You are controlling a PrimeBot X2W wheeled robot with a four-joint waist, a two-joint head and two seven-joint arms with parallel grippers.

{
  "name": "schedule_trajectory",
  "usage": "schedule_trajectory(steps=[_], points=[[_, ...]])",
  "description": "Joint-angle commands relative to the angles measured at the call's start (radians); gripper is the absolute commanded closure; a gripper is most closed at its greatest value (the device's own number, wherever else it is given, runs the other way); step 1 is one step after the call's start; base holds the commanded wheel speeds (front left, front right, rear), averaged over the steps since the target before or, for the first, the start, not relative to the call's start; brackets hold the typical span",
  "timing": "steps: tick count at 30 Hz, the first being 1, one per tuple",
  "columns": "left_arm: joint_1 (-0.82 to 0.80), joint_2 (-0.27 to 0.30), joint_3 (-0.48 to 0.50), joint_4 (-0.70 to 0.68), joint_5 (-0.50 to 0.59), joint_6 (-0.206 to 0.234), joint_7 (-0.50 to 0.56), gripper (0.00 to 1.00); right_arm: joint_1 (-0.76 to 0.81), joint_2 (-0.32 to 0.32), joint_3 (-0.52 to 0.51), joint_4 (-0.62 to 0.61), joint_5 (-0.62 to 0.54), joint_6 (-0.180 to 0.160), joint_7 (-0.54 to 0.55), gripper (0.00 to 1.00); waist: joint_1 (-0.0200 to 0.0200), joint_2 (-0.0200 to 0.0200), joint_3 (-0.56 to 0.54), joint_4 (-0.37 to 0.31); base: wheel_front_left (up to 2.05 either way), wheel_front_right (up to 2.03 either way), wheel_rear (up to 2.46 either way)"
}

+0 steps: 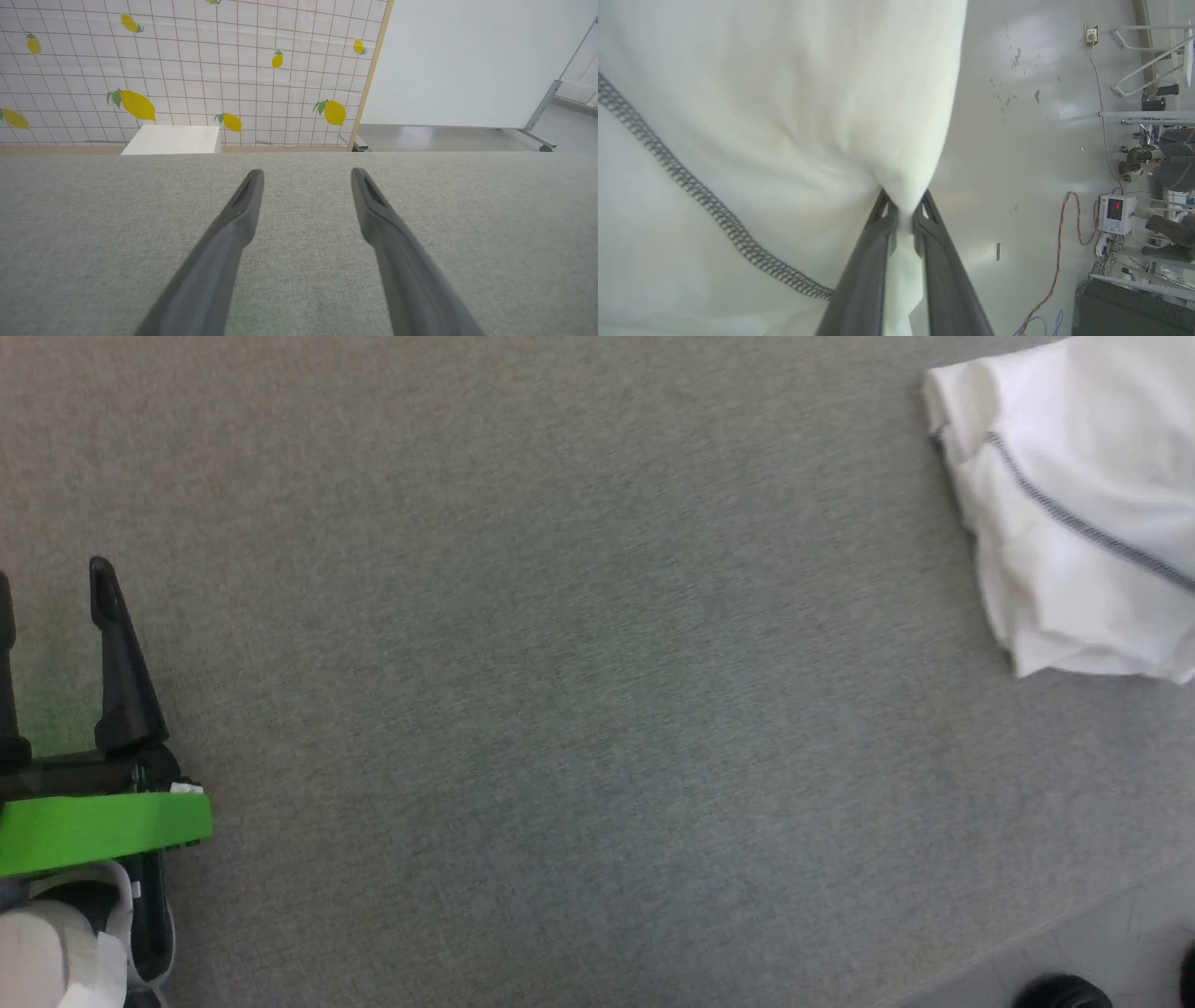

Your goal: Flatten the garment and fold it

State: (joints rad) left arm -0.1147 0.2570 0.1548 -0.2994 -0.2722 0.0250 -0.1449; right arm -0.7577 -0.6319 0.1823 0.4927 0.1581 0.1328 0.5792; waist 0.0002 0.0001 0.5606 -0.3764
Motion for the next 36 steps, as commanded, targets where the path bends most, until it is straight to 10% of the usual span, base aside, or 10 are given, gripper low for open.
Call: schedule_trajectory(steps=[1,7,8,9,19,36], points=[[-0.018,0.011,0.002,-0.007,0.006,0.003,0.002,0.00,-0.021,0.002,-0.035,0.009,-0.029,-0.002,-0.009,1.00,-0.0002,-0.0001,0.082,0.065,0.00,0.00,0.00],[-0.022,0.011,-0.004,-0.013,0.003,0.006,0.006,0.00,-0.022,0.029,-0.210,0.048,-0.132,-0.002,-0.001,0.96,-0.0002,-0.0001,0.097,0.106,0.00,0.00,0.00],[-0.022,0.011,-0.006,-0.011,0.003,0.007,0.005,0.00,-0.019,0.035,-0.242,0.055,-0.158,-0.002,0.006,0.29,-0.0002,-0.0001,0.095,0.110,0.00,0.00,0.00],[-0.022,0.011,-0.007,-0.010,0.002,0.007,0.005,0.00,-0.018,0.042,-0.271,0.060,-0.178,-0.002,0.016,0.00,-0.0002,-0.0001,0.093,0.113,0.00,0.00,0.00],[-0.011,-0.013,-0.035,0.055,-0.001,0.011,-0.024,0.00,-0.032,0.115,-0.412,0.009,-0.270,-0.002,-0.005,0.00,-0.0002,-0.0001,-0.046,0.145,0.00,0.00,0.00],[0.052,-0.096,-0.083,0.180,-0.032,0.017,-0.087,0.00,0.035,0.552,-0.264,-0.343,0.037,-0.002,-0.627,0.00,-0.0002,-0.0001,-0.402,0.293,0.00,0.00,0.00]])
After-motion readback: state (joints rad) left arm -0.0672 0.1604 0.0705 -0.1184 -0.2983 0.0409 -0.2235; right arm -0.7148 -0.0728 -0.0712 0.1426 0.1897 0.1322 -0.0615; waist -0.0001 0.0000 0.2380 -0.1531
